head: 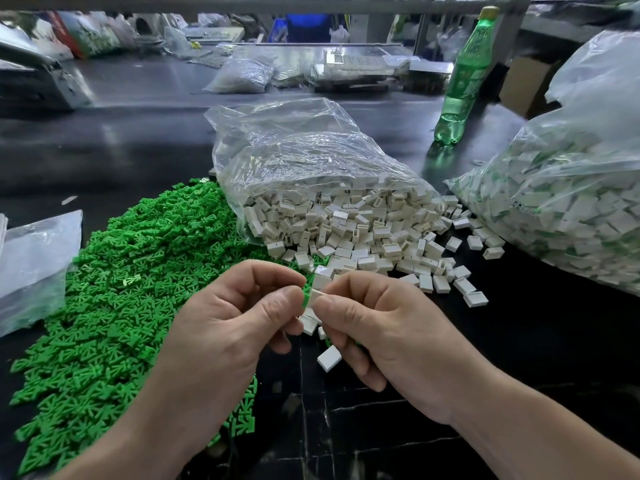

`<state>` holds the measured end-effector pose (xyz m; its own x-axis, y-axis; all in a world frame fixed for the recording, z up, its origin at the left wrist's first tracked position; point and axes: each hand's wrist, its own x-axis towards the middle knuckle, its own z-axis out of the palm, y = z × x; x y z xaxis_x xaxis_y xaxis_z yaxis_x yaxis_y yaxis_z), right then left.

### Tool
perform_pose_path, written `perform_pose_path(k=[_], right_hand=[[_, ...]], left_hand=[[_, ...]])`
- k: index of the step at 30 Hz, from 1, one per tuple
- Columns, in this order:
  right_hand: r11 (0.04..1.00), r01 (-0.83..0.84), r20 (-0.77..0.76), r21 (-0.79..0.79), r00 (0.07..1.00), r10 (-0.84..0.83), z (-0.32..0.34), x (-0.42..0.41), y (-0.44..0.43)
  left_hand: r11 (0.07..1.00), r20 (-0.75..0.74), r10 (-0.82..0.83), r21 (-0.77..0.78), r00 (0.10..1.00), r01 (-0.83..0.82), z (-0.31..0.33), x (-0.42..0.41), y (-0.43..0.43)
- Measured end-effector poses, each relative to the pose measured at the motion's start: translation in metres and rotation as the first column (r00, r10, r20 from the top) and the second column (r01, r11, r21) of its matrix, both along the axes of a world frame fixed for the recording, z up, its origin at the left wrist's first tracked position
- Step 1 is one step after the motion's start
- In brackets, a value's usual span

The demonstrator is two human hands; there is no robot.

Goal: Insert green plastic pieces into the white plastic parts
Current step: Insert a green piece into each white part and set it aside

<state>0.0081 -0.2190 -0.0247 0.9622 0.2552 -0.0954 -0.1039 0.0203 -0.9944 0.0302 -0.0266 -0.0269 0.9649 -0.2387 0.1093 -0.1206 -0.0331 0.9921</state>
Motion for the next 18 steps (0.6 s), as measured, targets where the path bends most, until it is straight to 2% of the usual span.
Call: perform_pose_path(k=[8, 12, 15, 18], right_hand=[[0.996, -0.014, 0.082, -0.089, 0.996, 0.022, -0.0008, -0.0009, -0.0007], [0.997, -0.007, 0.092, -0.083, 0.996, 0.015, -0.0008, -0.0010, 0.0000], [0.998, -0.011, 0.102, -0.061, 0.995, 0.017, 0.0003, -0.0012, 0.0004], [0.999, -0.044, 0.105, -0.015, 0.993, 0.046, 0.0015, -0.0015, 0.0004]], left_hand=[[0.998, 0.073, 0.036, 0.041, 0.997, -0.039, 0.0032, -0.0068, -0.0041], [0.998, 0.095, 0.040, 0.054, 0.995, -0.046, 0.0037, -0.0076, -0.0042], [0.985, -0.076, -0.049, -0.169, 0.996, 0.035, 0.0035, -0.0045, -0.0033], [0.922, -0.242, -0.233, -0.363, 0.942, 0.135, 0.0061, -0.0017, -0.0036]])
